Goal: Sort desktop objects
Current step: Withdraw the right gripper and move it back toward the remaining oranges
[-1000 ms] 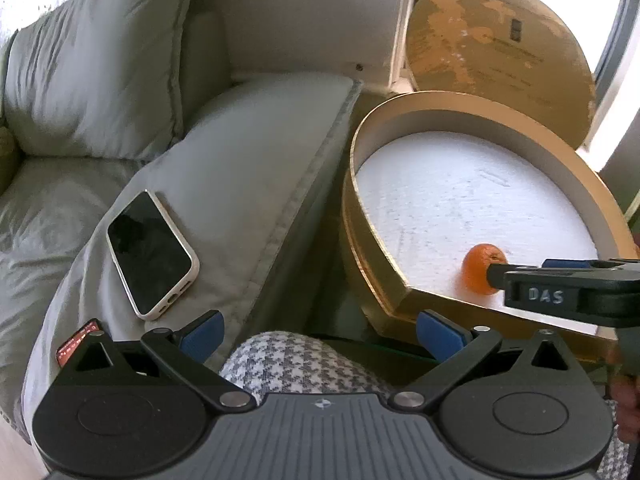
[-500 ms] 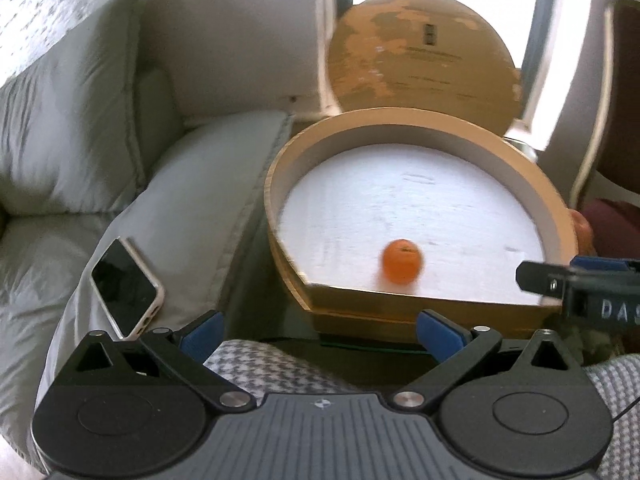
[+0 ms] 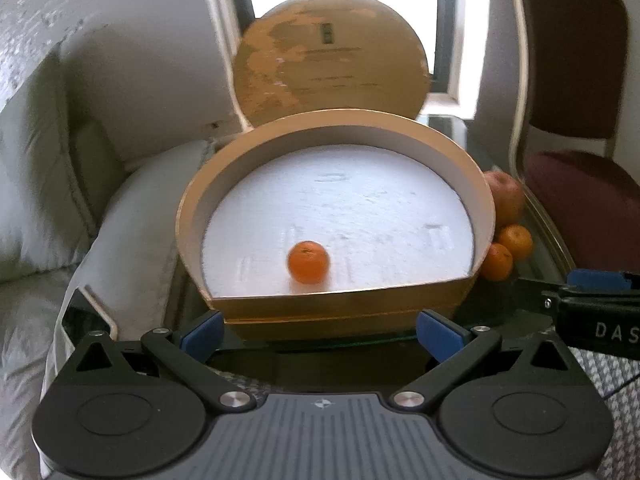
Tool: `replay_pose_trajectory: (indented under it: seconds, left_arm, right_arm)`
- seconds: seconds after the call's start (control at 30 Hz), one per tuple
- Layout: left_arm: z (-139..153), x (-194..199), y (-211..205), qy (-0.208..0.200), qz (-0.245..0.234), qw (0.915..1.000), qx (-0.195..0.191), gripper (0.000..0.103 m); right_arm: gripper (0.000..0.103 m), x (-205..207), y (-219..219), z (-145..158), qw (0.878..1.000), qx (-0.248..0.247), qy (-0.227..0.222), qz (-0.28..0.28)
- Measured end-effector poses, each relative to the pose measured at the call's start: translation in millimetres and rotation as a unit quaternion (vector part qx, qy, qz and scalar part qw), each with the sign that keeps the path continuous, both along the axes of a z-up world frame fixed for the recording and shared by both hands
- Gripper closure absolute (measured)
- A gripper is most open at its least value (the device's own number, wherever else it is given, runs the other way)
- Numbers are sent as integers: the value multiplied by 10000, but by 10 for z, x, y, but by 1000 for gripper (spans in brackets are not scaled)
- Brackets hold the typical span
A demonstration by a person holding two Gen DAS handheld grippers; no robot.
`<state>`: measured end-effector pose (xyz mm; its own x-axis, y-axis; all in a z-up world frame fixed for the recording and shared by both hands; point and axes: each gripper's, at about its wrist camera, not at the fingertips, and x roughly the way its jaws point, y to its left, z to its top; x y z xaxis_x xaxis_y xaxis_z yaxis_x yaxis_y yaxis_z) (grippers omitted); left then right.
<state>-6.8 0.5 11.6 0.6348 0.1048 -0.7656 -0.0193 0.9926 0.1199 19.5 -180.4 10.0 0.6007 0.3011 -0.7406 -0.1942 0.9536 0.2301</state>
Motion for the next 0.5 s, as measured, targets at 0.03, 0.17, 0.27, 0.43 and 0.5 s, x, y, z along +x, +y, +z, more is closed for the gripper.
replay_pose_trajectory:
  seconds: [0.03,0.17,0.27,0.43,0.5]
  left_arm:
    - [-10,2,-35,18,-57,10000,28,1]
    - [-32,-4,-130,53,-232,9997,57,1]
    - [-49,-3,-153,70,-282,9995,115,1]
    - [-89,27,-139,144,-303,9994,75,1]
    - [-106,37,-141,164,-322,9993,93,1]
  right_arm:
    - [31,-12,-38,-19,10000,3,15,-39]
    - [31,-25,-178,-82,9997,83,100,-227]
    - [31,-15,-240,-123,9992,137,157,-346]
    - [31,15,-257,-176,9989,175,188,-385]
    - [31,40,-251,-206,9987,216,232,-405]
